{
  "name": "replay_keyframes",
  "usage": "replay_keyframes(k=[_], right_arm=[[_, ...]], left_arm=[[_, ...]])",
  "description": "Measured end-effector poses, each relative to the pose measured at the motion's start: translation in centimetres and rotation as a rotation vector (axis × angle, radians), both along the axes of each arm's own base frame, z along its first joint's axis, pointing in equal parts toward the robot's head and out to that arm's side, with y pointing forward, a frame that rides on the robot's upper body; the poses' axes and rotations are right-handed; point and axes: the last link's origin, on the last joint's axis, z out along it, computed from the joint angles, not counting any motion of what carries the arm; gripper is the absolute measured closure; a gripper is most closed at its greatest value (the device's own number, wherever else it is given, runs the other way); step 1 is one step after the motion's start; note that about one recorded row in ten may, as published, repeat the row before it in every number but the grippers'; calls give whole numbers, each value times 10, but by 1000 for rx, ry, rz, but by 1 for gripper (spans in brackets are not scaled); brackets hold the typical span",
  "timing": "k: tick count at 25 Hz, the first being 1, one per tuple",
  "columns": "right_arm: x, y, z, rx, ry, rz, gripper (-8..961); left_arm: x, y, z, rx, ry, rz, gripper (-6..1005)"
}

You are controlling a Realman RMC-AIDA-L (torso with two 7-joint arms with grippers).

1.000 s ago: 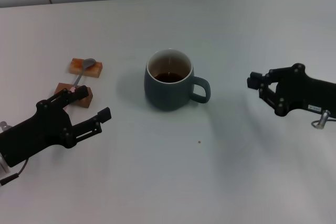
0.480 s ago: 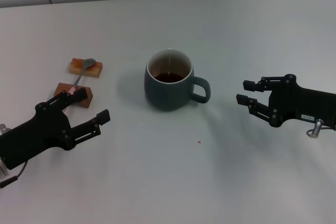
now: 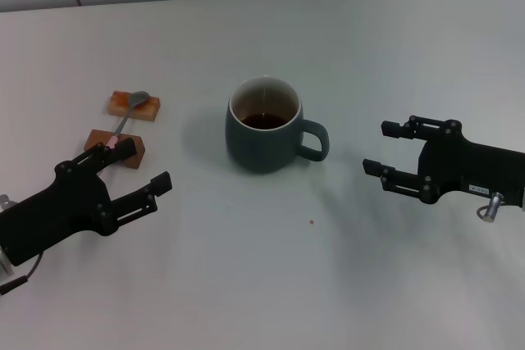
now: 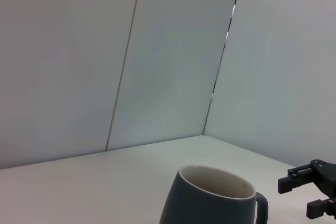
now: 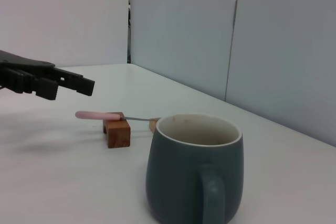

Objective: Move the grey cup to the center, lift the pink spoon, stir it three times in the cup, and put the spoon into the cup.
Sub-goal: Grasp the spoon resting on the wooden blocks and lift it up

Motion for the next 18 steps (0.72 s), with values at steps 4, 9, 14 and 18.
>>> replay_keyframes(k=[4,9,14,18], right_arm=[[0,0,0,1,0,-1,324],[0,0,0,3,-2,-2,305],[1,1,0,4,-4,-3,306],[0,2,1,5,-6,-1,307]], left_arm=[[0,-1,-1,-1,-2,2,164],[0,-1,-1,-2,-5,4,164],[1,0,7,0,-118,85,165],[-2,3,19,-4,-326,252,165]])
